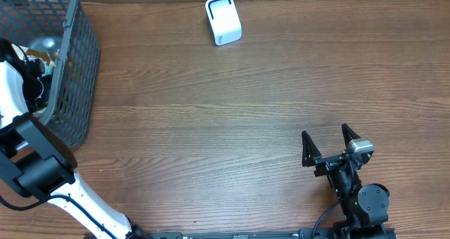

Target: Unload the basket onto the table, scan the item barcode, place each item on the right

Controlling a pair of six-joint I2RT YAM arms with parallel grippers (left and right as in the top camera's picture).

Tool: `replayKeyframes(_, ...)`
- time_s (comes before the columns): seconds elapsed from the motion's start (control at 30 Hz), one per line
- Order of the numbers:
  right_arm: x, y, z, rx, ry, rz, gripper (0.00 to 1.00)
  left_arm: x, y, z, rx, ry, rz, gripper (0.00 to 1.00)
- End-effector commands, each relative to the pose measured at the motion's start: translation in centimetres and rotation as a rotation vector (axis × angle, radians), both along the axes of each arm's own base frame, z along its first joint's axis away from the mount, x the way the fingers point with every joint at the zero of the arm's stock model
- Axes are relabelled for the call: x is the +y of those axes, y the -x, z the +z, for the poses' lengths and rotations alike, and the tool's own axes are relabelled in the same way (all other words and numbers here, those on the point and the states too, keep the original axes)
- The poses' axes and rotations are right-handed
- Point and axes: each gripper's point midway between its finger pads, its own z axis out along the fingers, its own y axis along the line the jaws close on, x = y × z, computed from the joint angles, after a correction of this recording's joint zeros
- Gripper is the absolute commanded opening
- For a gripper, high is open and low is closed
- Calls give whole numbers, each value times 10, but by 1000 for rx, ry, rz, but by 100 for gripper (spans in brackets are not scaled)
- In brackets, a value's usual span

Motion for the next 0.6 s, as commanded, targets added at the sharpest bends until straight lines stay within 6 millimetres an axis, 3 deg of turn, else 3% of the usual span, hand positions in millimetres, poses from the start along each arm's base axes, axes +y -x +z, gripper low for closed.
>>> replayKeyframes(0.0,0,0,-2,-4,3,-2,100,-9,-10,13,-34,-2,-12,74)
replayKeyframes(0.2,0,0,-2,-4,3,-2,100,-10,-12,13,-44,8,148,71)
replayKeyframes(0.33,0,0,-2,-4,3,-1,100,-10,-12,13,-45,7,144,89)
replayKeyframes(0.43,0,0,-2,-4,3,-2,100,-10,-12,13,-41,4,115,95)
replayKeyframes(0.57,0,0,-2,-4,3,-2,100,-10,-11,12,-37,2,95,87)
